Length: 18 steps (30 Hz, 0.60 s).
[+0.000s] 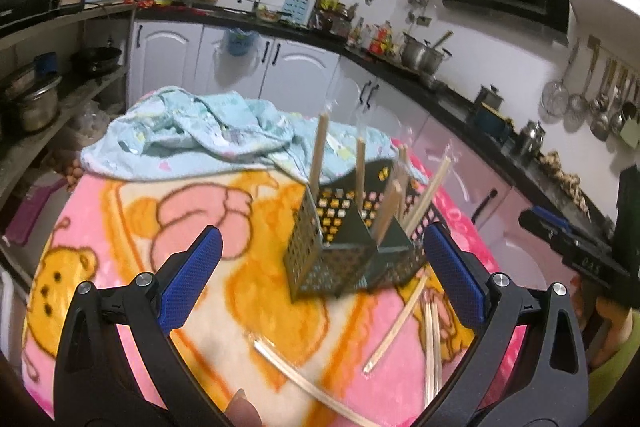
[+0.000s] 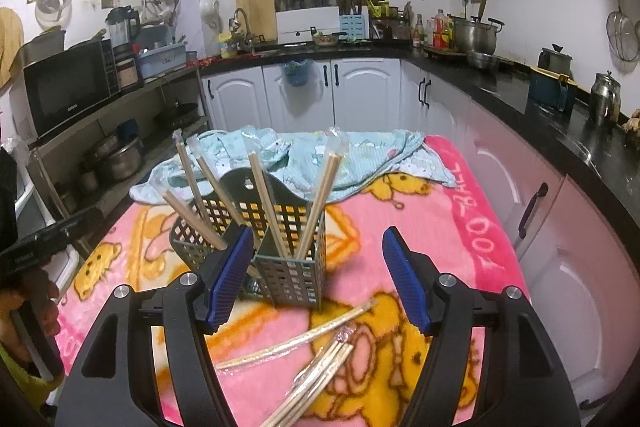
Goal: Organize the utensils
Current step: 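Move both open tools down toward the remaining wrapped chopsticks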
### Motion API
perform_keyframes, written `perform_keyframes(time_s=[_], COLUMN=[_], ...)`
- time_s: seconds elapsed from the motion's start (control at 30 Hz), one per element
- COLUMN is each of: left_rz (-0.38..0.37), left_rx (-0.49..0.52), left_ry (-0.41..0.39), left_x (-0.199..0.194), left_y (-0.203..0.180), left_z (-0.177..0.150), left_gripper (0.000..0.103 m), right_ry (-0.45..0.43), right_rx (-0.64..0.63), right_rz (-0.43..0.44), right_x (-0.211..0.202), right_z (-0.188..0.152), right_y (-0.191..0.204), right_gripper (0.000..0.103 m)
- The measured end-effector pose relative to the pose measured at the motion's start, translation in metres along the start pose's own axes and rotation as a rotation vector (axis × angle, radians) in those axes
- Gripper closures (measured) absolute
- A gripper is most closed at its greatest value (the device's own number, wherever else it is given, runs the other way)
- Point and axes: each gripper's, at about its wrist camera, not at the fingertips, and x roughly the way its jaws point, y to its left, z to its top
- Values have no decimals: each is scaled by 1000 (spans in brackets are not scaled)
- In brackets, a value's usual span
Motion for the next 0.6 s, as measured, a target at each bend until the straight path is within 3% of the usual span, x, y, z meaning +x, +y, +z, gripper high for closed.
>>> perform_keyframes(time_s=[0.3, 0.47, 0.6], left_rz=[-46, -73, -80], left_rx=[73, 109, 149], left_ry=[90, 177, 259], left_x=[10, 24, 39], left_y=[-12, -19, -25], left_z=[-33, -56, -75], left_gripper=[11, 11, 26], right_ry=[34, 62, 83], right_rx=[12, 17, 33], right_rz=[-21, -38, -52], right_x=[5, 11, 16], right_z=[-15, -24, -30], right_y=[-10, -17, -25], right_gripper=[38, 38, 38])
